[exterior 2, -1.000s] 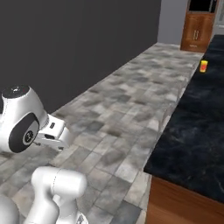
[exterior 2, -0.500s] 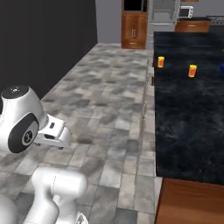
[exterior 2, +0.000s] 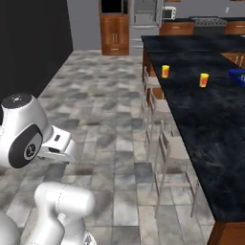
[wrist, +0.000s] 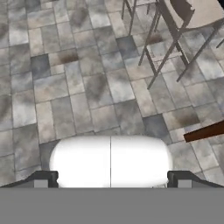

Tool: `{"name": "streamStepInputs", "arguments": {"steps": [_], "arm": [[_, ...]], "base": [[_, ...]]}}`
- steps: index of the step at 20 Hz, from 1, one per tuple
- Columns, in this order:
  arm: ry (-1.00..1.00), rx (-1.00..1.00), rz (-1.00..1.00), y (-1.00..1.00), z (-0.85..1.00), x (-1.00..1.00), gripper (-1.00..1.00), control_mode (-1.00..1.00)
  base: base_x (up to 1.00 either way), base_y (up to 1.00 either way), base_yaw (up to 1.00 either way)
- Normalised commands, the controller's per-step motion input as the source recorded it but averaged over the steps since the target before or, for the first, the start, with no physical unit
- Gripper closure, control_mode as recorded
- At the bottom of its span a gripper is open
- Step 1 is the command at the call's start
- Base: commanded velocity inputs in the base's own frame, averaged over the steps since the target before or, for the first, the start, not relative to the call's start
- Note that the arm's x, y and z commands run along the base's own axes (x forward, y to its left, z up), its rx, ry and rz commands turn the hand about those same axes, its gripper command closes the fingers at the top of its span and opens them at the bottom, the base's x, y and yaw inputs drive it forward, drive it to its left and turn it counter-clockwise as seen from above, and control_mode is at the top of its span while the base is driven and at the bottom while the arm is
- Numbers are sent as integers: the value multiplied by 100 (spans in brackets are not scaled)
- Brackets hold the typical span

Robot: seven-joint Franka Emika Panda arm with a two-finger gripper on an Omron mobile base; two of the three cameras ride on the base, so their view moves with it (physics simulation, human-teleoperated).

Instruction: Gather the cucumber and broccoli from the fridge and place them on a tray on the dining counter. Then gather the chicken drumstick and fish from the fridge and place them on the other tray.

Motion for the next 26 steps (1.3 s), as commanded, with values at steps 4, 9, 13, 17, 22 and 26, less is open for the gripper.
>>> {"name": "streamStepInputs", "arguments": {"steps": [4, 9, 13, 17, 22, 26], "arm": [[0, 0, 0, 0, 0, 0, -100, 100], [0, 0, 0, 0, 0, 0, -100, 100], [0, 0, 0, 0, 0, 0, -100, 100], [0, 0, 0, 0, 0, 0, -100, 100], [0, 0, 0, 0, 0, 0, -100, 100], [0, 0, 0, 0, 0, 0, -100, 100]], "base": [[85, 93, 0], [100, 66, -5], [100, 58, -9], [100, 57, -14], [100, 58, -17], [100, 60, -19]]}}
